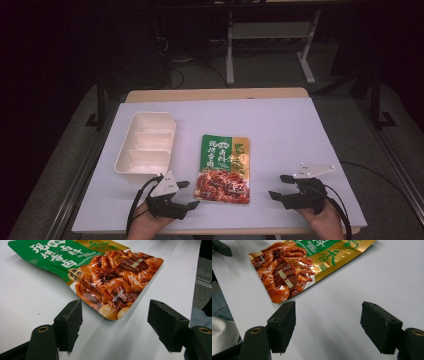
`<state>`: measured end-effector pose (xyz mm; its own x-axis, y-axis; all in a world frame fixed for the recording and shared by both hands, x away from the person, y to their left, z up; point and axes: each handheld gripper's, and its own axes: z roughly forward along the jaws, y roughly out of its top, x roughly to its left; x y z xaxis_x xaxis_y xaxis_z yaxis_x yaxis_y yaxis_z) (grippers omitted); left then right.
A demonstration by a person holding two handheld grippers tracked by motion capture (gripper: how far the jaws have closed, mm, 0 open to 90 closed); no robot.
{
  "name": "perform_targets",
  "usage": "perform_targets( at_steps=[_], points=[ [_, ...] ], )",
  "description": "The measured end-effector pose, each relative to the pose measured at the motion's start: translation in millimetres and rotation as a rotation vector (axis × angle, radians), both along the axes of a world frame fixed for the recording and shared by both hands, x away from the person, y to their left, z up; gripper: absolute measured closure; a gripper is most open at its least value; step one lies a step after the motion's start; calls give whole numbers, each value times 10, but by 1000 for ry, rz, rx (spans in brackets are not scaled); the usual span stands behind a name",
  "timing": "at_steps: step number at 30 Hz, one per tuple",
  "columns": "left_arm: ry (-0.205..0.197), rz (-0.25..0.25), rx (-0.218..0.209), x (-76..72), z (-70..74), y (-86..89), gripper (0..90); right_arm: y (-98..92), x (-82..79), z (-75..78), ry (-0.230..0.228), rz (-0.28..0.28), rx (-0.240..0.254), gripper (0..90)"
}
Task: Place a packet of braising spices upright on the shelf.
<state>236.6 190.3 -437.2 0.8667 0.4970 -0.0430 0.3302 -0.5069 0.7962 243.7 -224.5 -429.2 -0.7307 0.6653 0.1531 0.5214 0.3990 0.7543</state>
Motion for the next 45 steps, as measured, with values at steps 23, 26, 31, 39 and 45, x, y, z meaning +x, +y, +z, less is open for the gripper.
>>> perform_targets(
  at_steps=[23,26,31,39,45],
  points=[
    [20,-44,2,201,69,-186,572,15,175,59,10,-9,50,275],
    [27,-44,24,264,66,-245,635,56,249,99,6,-8,46,274],
    [32,-64,64,309,26,-330,739,173,411,114,33,-14,10,278],
    [36,-95,123,281,-30,-378,836,397,789,120,82,-26,9,263],
    [74,-105,118,309,-88,-364,884,586,1062,142,100,-28,-11,270]
  ],
)
